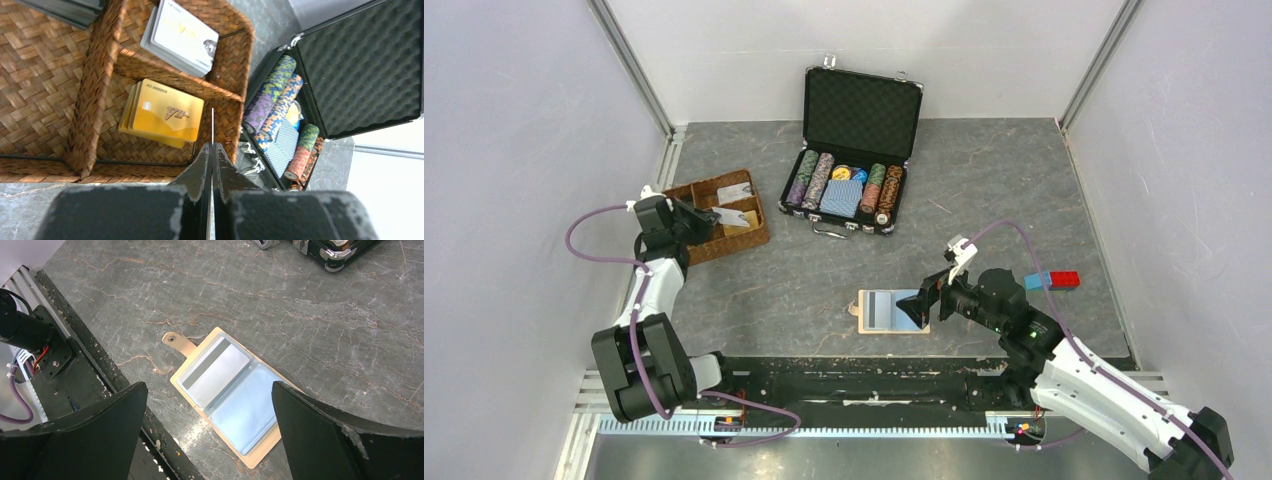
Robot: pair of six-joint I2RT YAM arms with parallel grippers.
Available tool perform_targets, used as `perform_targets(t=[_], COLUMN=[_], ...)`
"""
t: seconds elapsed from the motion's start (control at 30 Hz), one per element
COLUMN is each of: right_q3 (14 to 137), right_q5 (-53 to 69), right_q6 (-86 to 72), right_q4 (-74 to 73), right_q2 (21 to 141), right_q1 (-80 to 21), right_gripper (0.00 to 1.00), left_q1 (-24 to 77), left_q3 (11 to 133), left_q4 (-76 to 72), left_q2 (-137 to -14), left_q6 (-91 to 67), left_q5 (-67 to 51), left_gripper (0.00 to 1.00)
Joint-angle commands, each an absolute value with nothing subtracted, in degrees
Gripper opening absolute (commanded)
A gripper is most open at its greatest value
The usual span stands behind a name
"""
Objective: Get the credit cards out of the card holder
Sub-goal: Place the credit card in the storage box.
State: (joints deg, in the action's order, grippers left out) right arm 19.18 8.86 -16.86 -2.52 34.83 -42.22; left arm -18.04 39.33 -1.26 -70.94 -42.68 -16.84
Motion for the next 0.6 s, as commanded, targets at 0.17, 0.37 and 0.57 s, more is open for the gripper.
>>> perform_targets(t=[0.17, 0.37, 0.57], right_q3=[23.6, 23.6, 24.3], right_q5=[7.5, 7.0, 7.1], right_q6=[-14.9, -14.6, -14.4], right_q4=[-3.6, -3.5, -3.6], right_q2=[34.4, 34.5, 35.6], right_q1=[-42.2, -42.2, -42.2], right_gripper=[0.98, 0.98, 0.98], left_q1=[-18.4, -18.4, -18.4], left_q3=[40.4, 42.4, 46.8], left_q4=[-4.2, -5.7, -6.1], left_q2=[-71.2, -71.3, -75.1], left_q6=[-44.2, -45.4, -46.3], left_q5=[-16.3, -15.1, -16.8], left_gripper=[0.02, 0.02, 0.02])
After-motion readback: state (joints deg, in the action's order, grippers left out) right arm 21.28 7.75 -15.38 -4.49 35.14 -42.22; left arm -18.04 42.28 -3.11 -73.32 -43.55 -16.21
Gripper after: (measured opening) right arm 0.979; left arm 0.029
